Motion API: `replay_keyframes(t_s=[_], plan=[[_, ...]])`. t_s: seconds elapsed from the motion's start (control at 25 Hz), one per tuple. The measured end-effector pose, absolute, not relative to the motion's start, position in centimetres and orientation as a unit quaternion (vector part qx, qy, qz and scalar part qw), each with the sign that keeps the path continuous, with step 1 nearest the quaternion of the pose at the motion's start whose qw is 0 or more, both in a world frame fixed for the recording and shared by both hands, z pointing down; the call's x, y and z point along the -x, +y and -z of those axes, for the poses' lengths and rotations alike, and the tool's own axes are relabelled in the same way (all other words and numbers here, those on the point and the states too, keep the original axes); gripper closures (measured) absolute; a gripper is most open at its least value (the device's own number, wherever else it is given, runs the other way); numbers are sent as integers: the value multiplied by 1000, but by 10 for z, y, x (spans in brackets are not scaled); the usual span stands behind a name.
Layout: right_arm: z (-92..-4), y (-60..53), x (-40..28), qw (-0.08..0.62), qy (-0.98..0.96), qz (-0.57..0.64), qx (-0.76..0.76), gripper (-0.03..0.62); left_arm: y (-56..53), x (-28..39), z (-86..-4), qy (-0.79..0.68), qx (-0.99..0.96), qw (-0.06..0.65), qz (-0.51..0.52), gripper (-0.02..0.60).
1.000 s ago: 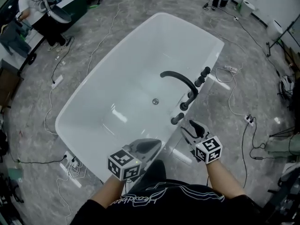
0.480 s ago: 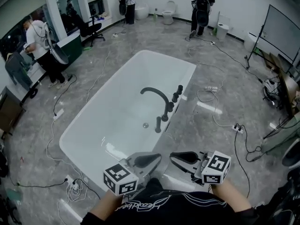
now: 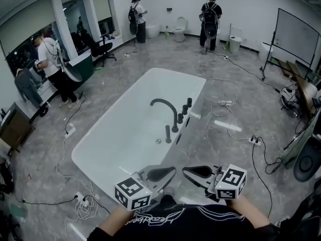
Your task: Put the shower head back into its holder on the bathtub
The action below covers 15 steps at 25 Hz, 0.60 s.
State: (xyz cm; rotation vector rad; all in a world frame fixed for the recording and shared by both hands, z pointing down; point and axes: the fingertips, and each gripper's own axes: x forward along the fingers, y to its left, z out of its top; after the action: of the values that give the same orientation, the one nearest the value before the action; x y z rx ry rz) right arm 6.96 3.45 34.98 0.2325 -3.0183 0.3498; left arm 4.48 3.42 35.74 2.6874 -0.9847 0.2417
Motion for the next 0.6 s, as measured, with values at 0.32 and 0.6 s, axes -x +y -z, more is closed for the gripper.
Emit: replay_keyframes(t_s=[0.32, 0.6], plan=[[-349, 52, -86, 38, -988, -126, -85, 580, 56, -61, -358, -343, -925, 132, -99, 577], [-355, 61, -93, 35, -987, -132, -82, 580, 64, -71, -364, -342, -924, 130, -109, 577]])
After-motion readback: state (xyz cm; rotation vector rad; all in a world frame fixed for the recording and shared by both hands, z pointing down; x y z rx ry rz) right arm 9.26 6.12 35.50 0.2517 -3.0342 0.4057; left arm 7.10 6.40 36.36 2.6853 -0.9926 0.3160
